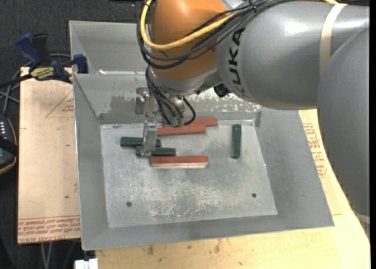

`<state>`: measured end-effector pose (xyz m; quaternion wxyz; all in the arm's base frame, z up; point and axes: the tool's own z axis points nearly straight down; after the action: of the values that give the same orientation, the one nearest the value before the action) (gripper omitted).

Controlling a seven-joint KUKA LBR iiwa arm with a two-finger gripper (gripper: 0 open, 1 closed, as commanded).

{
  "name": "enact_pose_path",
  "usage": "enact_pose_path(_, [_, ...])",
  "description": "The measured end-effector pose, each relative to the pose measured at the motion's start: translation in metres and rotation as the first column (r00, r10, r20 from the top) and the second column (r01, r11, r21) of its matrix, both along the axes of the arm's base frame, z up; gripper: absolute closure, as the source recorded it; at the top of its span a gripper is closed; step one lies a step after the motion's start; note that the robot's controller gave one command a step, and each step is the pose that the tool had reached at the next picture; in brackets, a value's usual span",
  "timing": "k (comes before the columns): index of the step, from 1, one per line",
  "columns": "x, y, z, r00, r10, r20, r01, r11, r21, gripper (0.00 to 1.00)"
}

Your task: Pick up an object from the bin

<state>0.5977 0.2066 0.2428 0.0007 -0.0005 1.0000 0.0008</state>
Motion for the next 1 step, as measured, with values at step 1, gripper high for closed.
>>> enact_pose_path(1, [0.0009,-0.0213,-0.0549,0.993,-0.116,0.002,0.116,0.993,0.001,0.0])
